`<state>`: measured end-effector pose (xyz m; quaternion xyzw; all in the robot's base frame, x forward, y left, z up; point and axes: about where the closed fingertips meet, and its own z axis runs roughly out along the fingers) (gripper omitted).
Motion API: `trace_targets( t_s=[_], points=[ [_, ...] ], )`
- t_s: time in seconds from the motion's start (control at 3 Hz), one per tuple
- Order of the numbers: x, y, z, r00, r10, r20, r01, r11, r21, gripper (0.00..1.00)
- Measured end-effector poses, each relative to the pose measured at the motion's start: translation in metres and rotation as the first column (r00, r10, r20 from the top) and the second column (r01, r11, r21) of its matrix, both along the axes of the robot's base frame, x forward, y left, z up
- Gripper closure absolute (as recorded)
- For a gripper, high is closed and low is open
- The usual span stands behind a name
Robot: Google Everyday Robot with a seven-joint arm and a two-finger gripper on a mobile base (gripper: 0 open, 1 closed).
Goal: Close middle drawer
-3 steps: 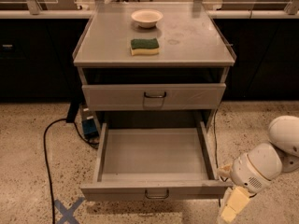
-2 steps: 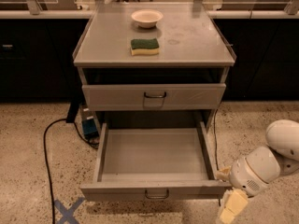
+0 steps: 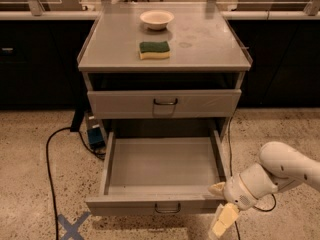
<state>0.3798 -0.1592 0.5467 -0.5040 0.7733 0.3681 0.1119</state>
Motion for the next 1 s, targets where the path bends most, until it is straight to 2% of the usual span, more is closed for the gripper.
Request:
trace_targets(
  t_s=[0.33, 0.67, 1.0],
  points=[
    [-0.003, 0.024, -0.025, 0.9994, 0.025, -0.022, -0.024, 0.999, 0.045, 0.00],
    [-0.018, 0.039, -0.041, 0.9978, 0.051, -0.041, -0.049, 0.998, 0.047, 0.00],
    [-0.031, 0.046, -0.060, 0.9955, 0.072, -0.062, -0.071, 0.997, 0.010, 0.00]
  ],
)
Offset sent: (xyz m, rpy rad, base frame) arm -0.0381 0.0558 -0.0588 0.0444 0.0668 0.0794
